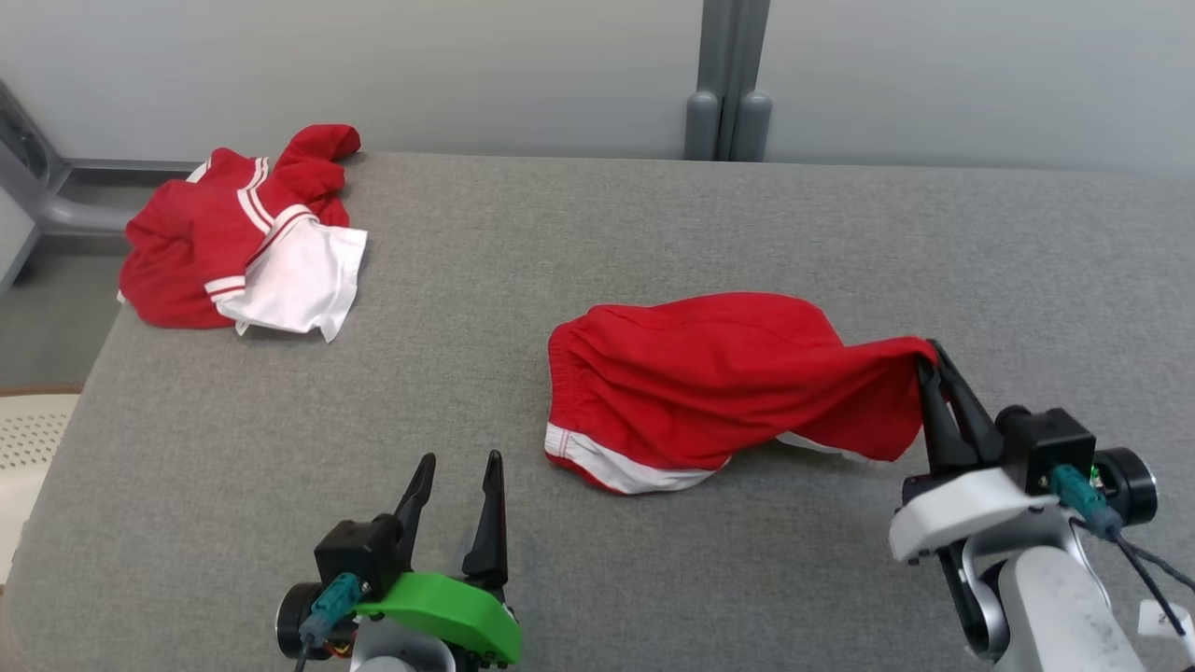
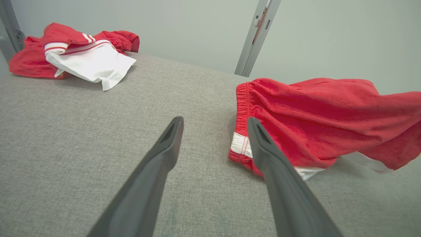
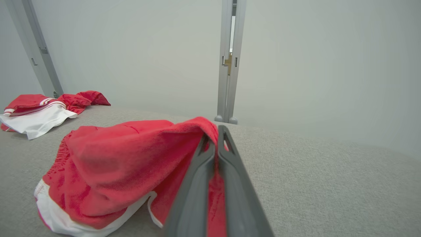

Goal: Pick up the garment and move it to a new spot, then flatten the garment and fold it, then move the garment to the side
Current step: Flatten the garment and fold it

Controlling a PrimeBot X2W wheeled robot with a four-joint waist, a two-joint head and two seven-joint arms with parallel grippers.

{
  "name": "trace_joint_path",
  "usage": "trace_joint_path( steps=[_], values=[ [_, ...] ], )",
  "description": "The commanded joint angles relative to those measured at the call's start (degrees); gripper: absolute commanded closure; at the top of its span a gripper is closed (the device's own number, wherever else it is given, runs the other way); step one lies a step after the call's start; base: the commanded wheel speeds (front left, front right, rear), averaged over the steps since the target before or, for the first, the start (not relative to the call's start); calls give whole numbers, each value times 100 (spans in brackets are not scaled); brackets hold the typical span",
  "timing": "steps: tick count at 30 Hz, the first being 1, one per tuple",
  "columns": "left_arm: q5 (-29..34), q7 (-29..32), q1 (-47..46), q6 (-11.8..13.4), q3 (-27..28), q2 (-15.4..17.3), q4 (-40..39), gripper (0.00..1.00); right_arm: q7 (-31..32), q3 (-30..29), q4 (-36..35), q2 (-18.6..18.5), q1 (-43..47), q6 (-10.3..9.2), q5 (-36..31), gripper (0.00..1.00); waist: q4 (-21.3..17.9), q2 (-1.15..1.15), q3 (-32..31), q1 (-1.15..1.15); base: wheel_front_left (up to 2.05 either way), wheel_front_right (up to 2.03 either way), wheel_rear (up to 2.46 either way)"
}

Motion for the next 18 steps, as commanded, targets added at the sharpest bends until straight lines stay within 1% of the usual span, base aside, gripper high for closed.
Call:
trace_joint_path(
  steps=[1, 5, 7, 10, 12, 14, 16, 18],
  values=[
    [-44, -2, -99, -1, -9, 14, -63, 0, 85, -113, 137, -10, -218, -8, -30, 100, 195, 0, 160, 0, 0, 0, 0],
    [-78, -2, -204, 3, -108, 14, -177, 0, 266, -409, 682, -13, -800, -8, -388, 100, 420, 0, 370, 0, 0, 0, 0],
    [-85, -2, -256, 17, -143, 15, -237, 0, 262, -547, 971, -17, -1106, -9, -393, 100, 524, 0, 492, 0, 0, 0, 0],
    [-103, -1, -340, 43, -182, 14, -325, 0, 293, -728, 1445, -35, -1569, -9, -601, 100, 645, 0, 678, 0, 0, 0, 0],
    [-109, -1, -390, 59, -200, 14, -389, 0, 237, -830, 1772, -96, -1883, -9, -662, 100, 708, 0, 796, 0, 0, 0, 0],
    [-107, -1, -453, 60, -222, 14, -428, 0, 212, -822, 2109, -231, -2156, -10, -855, 100, 775, 0, 918, 0, 0, 0, 0],
    [-107, -1, -515, 66, -235, 14, -458, 0, 175, -898, 2482, -275, -2438, -9, -833, 100, 823, 0, 1019, 0, 0, 0, 0],
    [-113, -1, -552, 71, -240, 14, -472, 0, 131, -960, 2834, -402, -2697, -9, -938, 100, 853, 0, 1093, 0, 0, 0, 0]
  ],
)
